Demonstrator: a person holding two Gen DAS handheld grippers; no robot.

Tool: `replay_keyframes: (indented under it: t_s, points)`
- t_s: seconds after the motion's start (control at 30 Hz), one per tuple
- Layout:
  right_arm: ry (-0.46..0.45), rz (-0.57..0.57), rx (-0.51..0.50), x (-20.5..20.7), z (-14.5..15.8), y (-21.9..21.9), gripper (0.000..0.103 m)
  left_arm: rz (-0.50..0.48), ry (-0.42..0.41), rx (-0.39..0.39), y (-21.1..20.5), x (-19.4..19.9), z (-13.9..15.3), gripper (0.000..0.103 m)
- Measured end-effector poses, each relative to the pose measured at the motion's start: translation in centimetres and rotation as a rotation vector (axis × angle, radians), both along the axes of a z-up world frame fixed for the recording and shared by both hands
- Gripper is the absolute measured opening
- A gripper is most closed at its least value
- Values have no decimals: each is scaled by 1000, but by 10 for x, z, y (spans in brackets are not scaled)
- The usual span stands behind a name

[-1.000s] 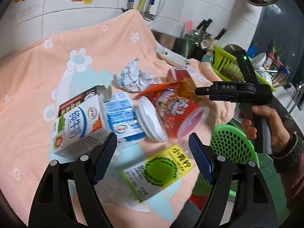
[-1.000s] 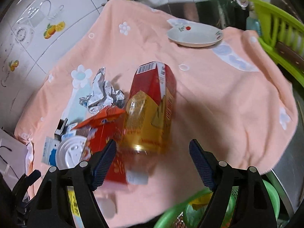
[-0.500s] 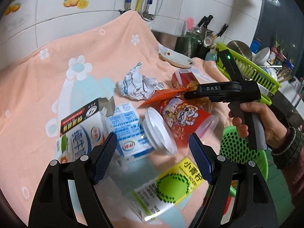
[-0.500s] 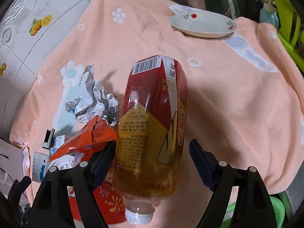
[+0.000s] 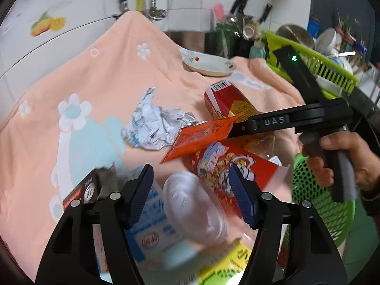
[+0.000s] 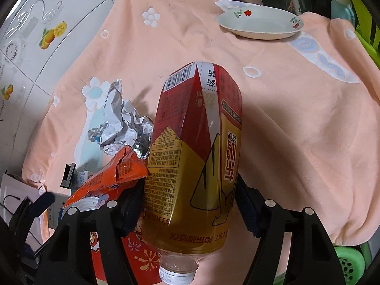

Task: Collect trash
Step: 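Grasp the red-and-gold drink bottle with the right gripper, then grasp the orange wrapper with the left gripper while the right gripper holds the bottle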

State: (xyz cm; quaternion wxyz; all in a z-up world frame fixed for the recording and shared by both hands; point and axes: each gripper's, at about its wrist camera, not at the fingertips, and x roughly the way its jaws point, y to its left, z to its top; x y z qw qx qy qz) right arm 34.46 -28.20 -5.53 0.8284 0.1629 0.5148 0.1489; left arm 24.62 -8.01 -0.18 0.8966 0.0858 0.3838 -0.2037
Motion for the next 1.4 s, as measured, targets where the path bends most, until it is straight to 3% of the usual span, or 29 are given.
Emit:
replay_keyframes:
  t_s: [0.27, 0.37, 0.6, 0.67, 0.93, 1.4]
  points:
    - [-5, 2, 20, -2, 2, -9, 67, -55, 24, 21, -19, 28, -6, 53]
    - [-8, 3, 28, -2, 2, -10, 67, -63, 52, -6, -20, 36, -10, 46]
    - [-14, 8, 36, -5, 1, -12, 67, -65, 77, -66, -18, 45, -13, 43]
    - [-15, 9, 41, -5, 1, -13, 67, -77, 76, -67, -20, 45, -14, 32]
    - [-29, 1, 67, -13, 5, -18, 67, -93, 34, -70, -24, 40, -10, 10]
    - [-109, -16, 100, -61, 39, -35, 67, -63, -31, -155, -6, 18, 29, 5]
